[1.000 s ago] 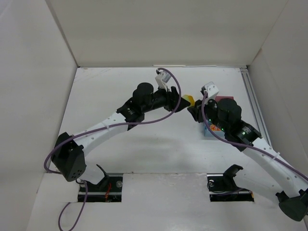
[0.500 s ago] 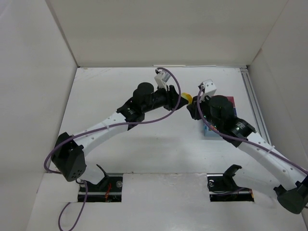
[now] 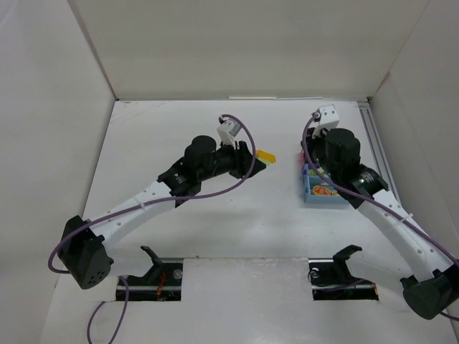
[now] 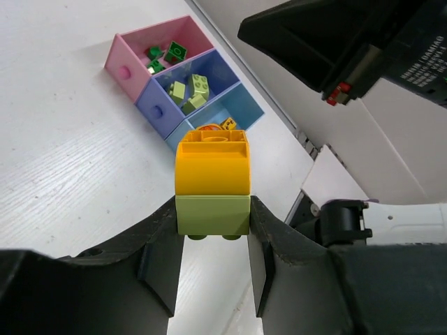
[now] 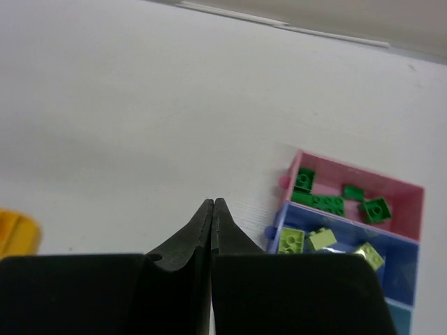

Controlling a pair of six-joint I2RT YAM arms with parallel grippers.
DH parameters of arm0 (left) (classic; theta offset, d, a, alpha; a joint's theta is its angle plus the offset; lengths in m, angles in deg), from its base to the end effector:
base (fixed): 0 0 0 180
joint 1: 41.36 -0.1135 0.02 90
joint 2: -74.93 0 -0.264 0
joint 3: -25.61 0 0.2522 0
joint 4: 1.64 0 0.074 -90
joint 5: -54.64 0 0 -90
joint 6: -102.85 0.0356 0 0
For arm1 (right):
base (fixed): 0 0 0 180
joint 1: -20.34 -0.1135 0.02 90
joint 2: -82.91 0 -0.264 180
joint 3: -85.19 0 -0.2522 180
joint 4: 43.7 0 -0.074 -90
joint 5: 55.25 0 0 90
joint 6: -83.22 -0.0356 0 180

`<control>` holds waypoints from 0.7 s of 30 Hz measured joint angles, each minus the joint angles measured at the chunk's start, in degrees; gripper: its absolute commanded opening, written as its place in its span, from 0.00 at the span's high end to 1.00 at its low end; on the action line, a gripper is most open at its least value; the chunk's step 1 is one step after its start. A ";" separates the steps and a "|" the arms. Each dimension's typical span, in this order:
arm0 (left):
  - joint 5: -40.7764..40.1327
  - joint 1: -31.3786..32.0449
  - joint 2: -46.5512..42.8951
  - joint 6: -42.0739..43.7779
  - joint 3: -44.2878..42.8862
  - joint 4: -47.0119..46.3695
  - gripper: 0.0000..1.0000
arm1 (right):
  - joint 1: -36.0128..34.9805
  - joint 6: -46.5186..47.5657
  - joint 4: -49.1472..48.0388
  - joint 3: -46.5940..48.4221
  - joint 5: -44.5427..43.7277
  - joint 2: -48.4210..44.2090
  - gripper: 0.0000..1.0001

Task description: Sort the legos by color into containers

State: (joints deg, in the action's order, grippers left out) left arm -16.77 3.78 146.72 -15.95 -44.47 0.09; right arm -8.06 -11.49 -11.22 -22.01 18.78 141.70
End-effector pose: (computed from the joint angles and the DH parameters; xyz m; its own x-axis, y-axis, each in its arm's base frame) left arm 0.2015 -0.2186 0.3503 -0.4689 -0.1761 -0.8655 0.7651 0.4087 -0.4976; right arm 0.2075 0.1010 0.3661 -0.2964 -0.0705 -0.9524 -0.2041 0.9789 -0.0090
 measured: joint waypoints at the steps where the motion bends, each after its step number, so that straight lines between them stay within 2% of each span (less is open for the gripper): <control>1: 0.02 -0.04 -0.20 0.42 0.13 0.02 0.85 | 0.04 1.62 -0.17 -0.07 3.13 -0.44 0.94; 2: 0.44 -0.13 -0.31 1.40 0.17 0.04 0.85 | 0.04 3.17 -0.52 -0.35 6.29 -1.20 0.80; 6: 6.16 -1.44 -0.33 7.56 0.28 -0.26 0.87 | 0.00 7.67 -1.29 -2.36 17.33 -6.36 0.57; 8: 10.99 -2.51 -0.35 11.85 0.57 -0.39 0.93 | 0.26 9.42 -1.01 -2.86 22.67 -9.66 0.44; 10: 15.21 -3.19 -0.35 16.96 0.92 -0.33 0.93 | 0.52 10.75 -1.07 -2.82 26.97 -12.61 0.36; 11: 17.57 -3.43 -0.42 20.06 1.25 -0.17 1.00 | 0.70 11.45 -0.94 -2.75 29.81 -14.08 0.30; 15: 23.47 -3.50 -1.42 29.86 3.19 1.29 1.00 | 1.01 13.73 -0.07 -1.29 41.38 -15.43 0.28; 18: 26.40 -3.50 -2.47 35.67 3.48 3.43 1.00 | 1.01 15.74 1.77 0.50 49.68 -12.31 0.28; 21: 28.11 -3.50 -3.56 39.28 3.48 4.50 1.00 | 1.01 17.84 3.82 1.03 54.31 -8.50 0.28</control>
State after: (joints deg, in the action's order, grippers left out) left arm 11.34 0.28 143.16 23.33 -40.99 4.59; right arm -7.06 6.35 -7.40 -20.98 73.09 133.19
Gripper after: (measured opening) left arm 0.333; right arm 0.720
